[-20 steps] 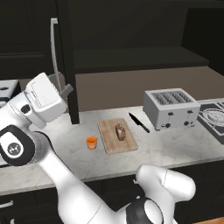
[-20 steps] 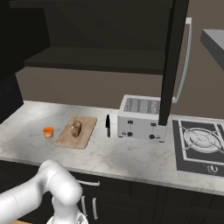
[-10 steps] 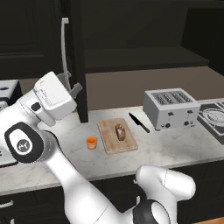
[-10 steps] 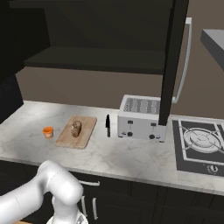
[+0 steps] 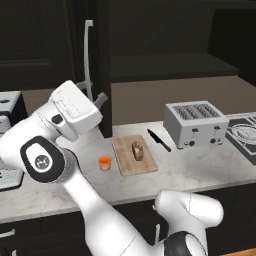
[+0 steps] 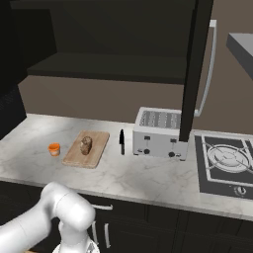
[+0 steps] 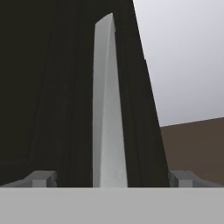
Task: Pick the bread, place it on the cutting board, pick the jam, place it on the counter, and close the cabinet.
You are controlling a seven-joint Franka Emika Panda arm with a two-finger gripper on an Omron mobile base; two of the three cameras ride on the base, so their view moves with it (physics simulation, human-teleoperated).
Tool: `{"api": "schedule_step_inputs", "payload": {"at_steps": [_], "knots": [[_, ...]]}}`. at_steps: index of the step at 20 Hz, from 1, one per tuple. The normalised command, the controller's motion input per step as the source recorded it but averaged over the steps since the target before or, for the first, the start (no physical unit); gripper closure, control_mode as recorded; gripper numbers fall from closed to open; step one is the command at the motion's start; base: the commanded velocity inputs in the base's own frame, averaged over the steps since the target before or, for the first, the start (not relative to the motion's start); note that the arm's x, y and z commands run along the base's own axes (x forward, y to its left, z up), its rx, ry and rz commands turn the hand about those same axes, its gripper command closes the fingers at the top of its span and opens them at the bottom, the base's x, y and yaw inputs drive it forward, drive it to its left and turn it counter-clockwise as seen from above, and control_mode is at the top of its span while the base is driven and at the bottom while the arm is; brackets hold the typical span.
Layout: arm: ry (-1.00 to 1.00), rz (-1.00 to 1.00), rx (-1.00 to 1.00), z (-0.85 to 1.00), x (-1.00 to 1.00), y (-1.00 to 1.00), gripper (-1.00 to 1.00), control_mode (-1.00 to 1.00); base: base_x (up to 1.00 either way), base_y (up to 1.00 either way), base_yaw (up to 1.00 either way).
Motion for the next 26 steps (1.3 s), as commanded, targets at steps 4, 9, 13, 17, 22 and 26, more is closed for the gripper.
{"api": "schedule_step_inputs", "payload": {"at_steps": [4, 9, 13, 17, 22, 26], "knots": [[0.0, 0.09, 0.0, 0.0, 0.27, -0.3, -1.0, -1.0, 0.0, 0.0, 0.0], [0.0, 0.14, 0.0, 0.0, 0.31, -0.34, -1.0, -1.0, 0.0, 0.0, 0.0], [0.0, 0.16, 0.0, 0.0, 0.32, -0.34, -1.0, -1.0, 0.0, 0.0, 0.0], [0.0, 0.16, 0.0, 0.0, 0.34, -0.36, -1.0, -1.0, 0.0, 0.0, 0.0], [0.0, 0.17, 0.0, 0.0, 0.33, -0.39, -1.0, -1.0, 0.0, 0.0, 0.0], [0.0, 0.17, 0.0, 0.0, 0.35, -0.36, -1.0, -1.0, 0.0, 0.0, 0.0]]}}
